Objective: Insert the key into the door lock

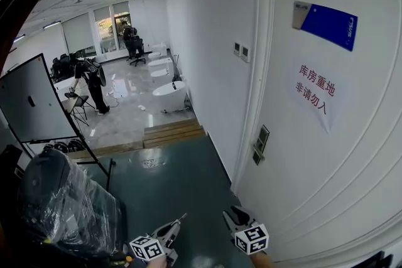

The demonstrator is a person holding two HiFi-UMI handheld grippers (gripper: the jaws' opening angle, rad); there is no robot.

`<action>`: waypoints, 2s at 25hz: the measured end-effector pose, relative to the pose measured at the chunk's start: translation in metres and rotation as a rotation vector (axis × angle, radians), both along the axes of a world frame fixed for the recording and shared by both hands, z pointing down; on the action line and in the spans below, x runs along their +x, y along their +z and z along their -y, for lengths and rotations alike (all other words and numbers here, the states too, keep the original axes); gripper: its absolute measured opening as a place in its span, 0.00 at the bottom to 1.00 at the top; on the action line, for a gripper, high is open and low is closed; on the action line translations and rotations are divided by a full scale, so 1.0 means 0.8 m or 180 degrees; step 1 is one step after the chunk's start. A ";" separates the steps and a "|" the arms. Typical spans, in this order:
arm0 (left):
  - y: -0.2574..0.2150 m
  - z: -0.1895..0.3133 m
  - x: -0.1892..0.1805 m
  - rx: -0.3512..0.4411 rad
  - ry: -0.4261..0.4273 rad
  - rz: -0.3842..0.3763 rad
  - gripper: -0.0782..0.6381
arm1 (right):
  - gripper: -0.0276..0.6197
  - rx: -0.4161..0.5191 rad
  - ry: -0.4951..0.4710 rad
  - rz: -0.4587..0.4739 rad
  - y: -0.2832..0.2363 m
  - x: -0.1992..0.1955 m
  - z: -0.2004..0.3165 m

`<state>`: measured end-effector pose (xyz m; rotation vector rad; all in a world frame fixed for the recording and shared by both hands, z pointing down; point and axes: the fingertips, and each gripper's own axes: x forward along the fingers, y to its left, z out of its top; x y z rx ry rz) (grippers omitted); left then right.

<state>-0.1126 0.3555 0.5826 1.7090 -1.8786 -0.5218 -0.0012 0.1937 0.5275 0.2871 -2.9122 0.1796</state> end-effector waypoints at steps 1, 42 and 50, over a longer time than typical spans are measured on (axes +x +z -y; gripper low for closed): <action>-0.002 0.011 -0.002 0.0016 0.0005 0.0003 0.16 | 0.21 0.0003 0.0009 -0.0006 -0.001 0.000 0.010; 0.003 0.172 -0.011 -0.0022 0.0066 -0.0027 0.16 | 0.21 -0.0084 0.0141 0.0070 0.006 0.010 0.172; 0.017 0.169 -0.022 -0.0077 0.0168 -0.0084 0.16 | 0.21 -0.0154 0.0181 0.0022 0.019 -0.004 0.165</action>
